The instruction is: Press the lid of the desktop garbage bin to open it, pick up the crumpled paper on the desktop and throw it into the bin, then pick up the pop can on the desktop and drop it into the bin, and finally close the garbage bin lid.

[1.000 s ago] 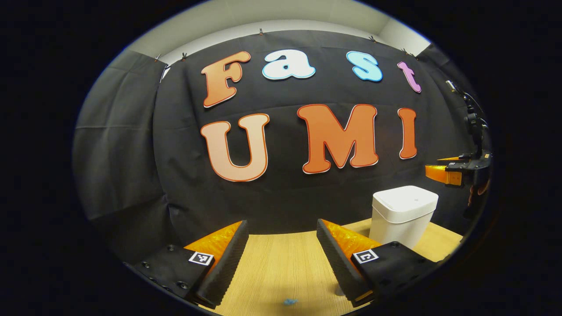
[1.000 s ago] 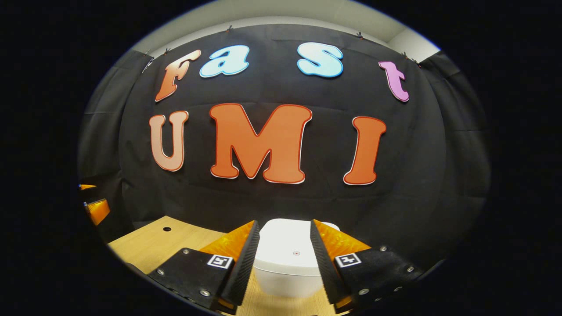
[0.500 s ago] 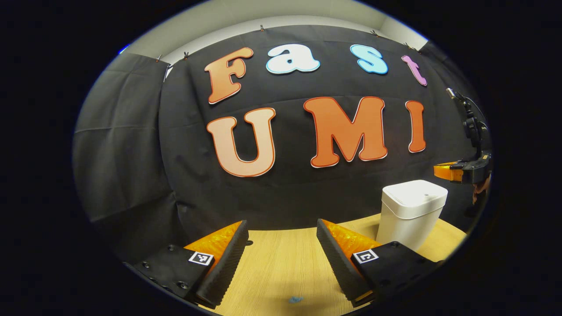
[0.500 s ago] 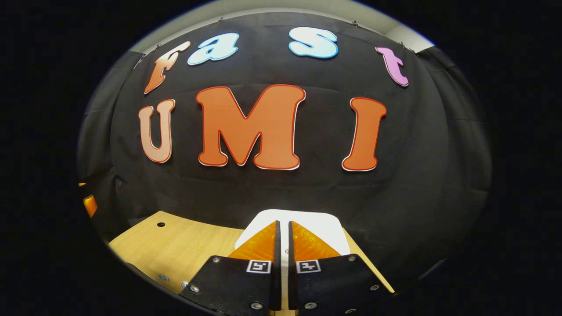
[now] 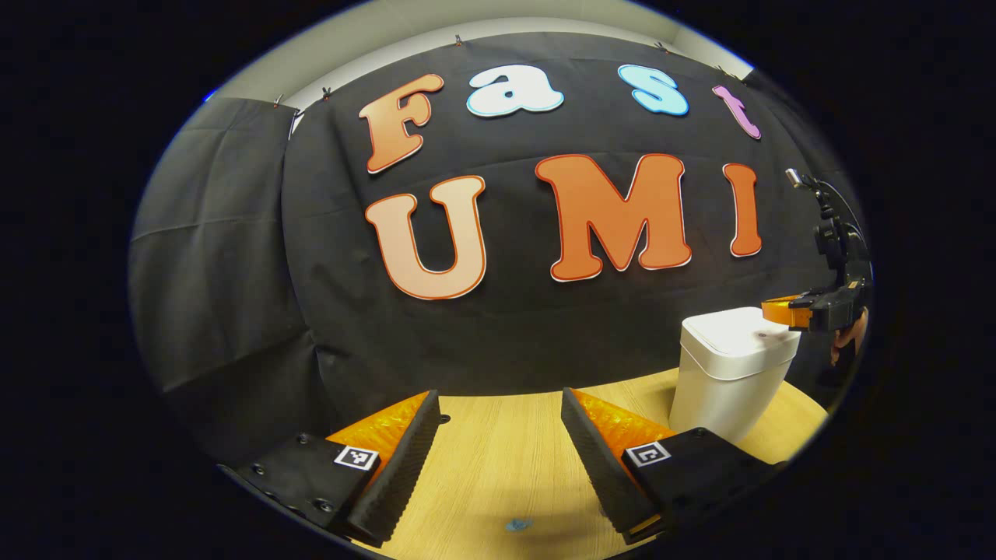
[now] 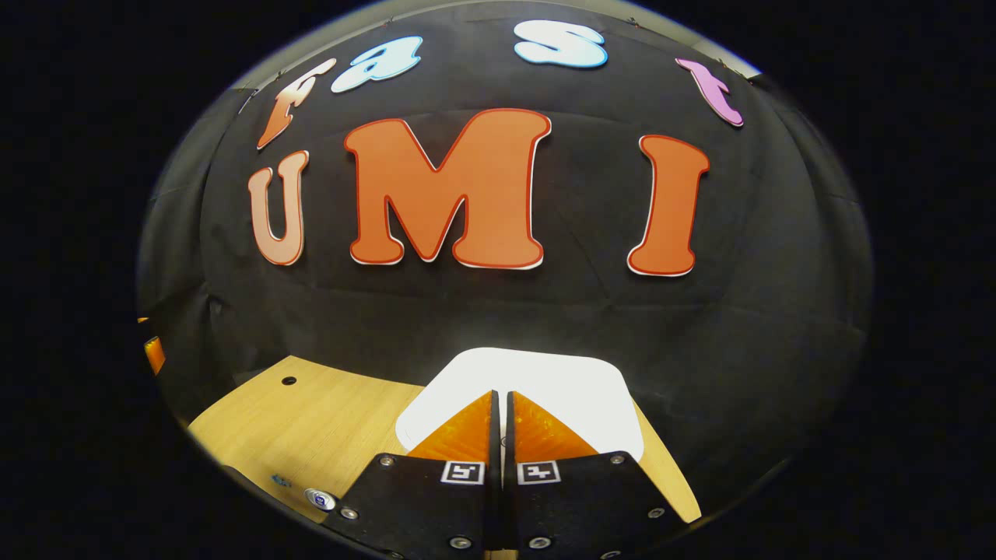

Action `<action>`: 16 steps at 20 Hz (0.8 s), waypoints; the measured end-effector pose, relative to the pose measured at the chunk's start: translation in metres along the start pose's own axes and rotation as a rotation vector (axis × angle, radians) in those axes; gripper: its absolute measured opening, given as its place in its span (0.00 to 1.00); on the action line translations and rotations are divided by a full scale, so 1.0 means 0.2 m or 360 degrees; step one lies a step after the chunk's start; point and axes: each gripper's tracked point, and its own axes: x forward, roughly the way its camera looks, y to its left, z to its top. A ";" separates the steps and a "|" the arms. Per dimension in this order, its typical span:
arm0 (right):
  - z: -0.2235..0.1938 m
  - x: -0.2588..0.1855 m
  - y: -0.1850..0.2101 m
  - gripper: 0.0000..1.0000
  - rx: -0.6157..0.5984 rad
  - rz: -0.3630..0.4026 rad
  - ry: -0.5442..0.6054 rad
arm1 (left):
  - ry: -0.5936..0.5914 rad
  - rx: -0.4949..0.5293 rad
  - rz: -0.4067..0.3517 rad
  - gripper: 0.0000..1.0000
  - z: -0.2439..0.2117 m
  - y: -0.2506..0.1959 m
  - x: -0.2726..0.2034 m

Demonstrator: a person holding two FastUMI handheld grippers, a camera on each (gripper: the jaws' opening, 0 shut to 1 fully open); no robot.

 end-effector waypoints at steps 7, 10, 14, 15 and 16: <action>-0.13 0.07 -0.03 0.01 -0.0070 0.0079 0.0124 | 0.0067 0.0031 0.0020 0.99 -0.06 -0.13 -0.01; -0.12 0.07 -0.05 0.01 -0.0070 0.0097 0.0108 | 0.0101 0.0058 0.0016 0.99 -0.09 -0.17 -0.02; -0.13 0.08 -0.04 0.01 -0.0049 0.0081 0.0132 | 0.0102 0.0061 -0.0015 0.99 -0.08 -0.22 -0.02; -0.13 0.07 -0.03 0.01 -0.0051 0.0087 0.0143 | 0.0103 0.0049 -0.0030 0.99 -0.09 -0.24 -0.02; -0.13 0.07 -0.04 0.01 -0.0043 0.0094 0.0141 | 0.0109 0.0032 -0.0044 0.99 -0.10 -0.25 -0.01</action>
